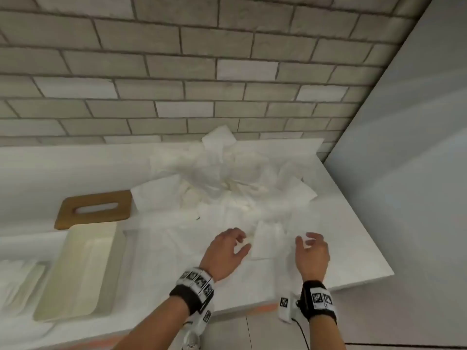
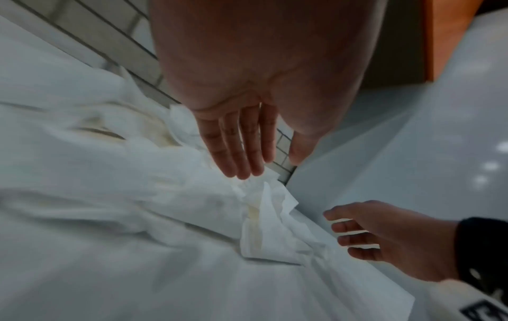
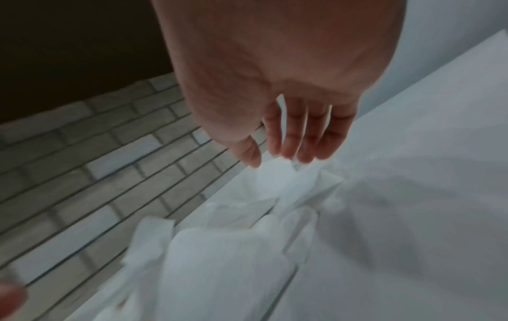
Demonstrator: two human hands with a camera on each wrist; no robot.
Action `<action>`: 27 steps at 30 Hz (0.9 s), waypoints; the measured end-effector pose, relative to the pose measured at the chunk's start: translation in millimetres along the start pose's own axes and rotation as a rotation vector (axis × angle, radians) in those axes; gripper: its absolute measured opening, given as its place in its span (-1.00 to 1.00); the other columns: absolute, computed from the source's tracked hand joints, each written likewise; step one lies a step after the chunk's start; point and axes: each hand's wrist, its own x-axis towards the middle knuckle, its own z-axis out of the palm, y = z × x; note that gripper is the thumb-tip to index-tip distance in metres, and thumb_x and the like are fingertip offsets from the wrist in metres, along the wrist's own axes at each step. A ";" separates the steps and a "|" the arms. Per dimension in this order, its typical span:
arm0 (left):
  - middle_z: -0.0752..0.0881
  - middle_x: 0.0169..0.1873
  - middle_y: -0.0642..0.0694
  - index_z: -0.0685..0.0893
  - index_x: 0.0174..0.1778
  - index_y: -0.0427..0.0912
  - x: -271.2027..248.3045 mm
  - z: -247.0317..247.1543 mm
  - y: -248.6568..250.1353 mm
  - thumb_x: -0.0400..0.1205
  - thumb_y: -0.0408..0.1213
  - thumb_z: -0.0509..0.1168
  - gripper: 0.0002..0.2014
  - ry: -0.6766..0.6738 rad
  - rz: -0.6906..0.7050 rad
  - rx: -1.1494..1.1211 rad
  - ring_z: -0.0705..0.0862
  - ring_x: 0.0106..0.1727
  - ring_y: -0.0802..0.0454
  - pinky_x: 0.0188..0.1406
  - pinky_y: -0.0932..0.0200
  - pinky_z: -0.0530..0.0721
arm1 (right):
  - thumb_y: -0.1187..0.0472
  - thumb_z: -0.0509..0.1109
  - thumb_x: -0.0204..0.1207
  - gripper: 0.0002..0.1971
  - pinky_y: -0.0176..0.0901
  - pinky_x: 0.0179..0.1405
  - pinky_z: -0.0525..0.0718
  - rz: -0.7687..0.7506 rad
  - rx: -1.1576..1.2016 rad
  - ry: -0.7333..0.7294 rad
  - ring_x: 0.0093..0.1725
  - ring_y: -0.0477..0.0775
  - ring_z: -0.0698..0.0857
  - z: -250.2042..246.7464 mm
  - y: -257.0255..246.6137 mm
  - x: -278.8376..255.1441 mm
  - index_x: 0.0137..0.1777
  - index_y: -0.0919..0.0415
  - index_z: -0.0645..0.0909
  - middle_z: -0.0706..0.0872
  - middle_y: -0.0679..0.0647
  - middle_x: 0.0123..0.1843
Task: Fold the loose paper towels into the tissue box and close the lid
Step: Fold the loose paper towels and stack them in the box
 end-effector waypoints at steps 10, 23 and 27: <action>0.65 -0.07 -0.01 0.60 0.07 -0.09 83.7 66.6 18.6 0.77 -0.03 0.35 -0.80 -0.061 -0.262 0.141 0.71 0.06 -0.13 0.04 -0.03 0.72 | -0.36 0.53 0.55 -0.13 0.32 0.52 0.49 0.287 -0.456 -0.153 0.58 0.43 0.43 18.3 16.0 96.5 0.60 0.27 0.39 0.47 0.30 0.59; 0.40 -0.45 -0.01 0.40 0.00 -0.02 68.2 32.9 61.4 0.82 -0.25 0.36 -0.77 0.206 -0.265 -0.540 0.36 -0.40 0.05 -0.42 0.22 0.41 | 0.53 0.43 0.63 -0.46 -0.40 0.25 0.64 -0.165 0.348 -0.501 0.41 -0.09 0.74 -78.8 -47.0 77.4 0.31 -0.19 0.79 0.82 -0.24 0.35; 0.88 -0.14 0.16 0.56 0.35 0.04 61.7 16.2 100.2 0.84 -0.23 0.34 -0.81 0.215 -0.234 -0.697 0.82 -0.17 0.13 -0.25 0.33 0.67 | 0.57 0.53 0.62 -0.36 -0.35 0.54 0.55 -0.434 0.593 -0.741 0.65 -0.20 0.57 -136.1 -114.4 36.1 0.63 0.06 0.63 0.67 -0.17 0.62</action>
